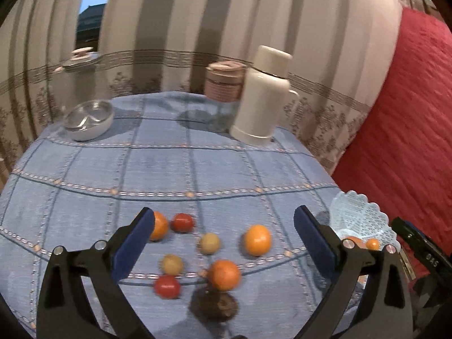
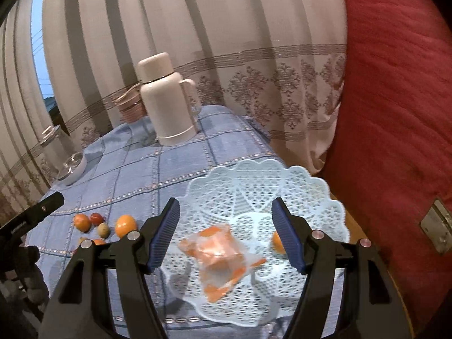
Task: Organize fruits
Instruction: 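Move both tools back over the loose fruits on the table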
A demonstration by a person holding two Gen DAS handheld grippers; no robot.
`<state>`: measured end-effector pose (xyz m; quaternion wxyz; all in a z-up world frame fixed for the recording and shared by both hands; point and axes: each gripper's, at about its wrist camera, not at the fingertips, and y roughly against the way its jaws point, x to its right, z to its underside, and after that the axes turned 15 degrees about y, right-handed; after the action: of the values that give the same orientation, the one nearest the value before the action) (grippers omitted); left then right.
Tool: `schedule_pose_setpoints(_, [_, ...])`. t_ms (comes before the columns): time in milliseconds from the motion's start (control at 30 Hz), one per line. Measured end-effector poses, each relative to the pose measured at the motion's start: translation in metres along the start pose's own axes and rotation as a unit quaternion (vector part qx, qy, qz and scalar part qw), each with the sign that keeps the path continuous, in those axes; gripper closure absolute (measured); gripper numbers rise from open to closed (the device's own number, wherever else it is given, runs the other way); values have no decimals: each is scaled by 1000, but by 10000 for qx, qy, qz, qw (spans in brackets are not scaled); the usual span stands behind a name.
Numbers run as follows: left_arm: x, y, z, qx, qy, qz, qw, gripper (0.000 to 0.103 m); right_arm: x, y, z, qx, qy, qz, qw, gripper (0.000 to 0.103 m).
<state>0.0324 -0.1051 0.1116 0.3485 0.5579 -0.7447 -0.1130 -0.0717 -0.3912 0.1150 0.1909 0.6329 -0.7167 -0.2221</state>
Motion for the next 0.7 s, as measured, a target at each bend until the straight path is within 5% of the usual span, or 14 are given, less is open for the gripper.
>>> schedule_pose_setpoints(367, [-60,3,-26,100,416,-395,9983,5,-45,-4,-15,64,252,-268,9993,26])
schedule_pose_setpoints(700, [-76,-30,-27,-148,438,-646,9968,5,-78,-12,-21,-36,502,-450,9977,25])
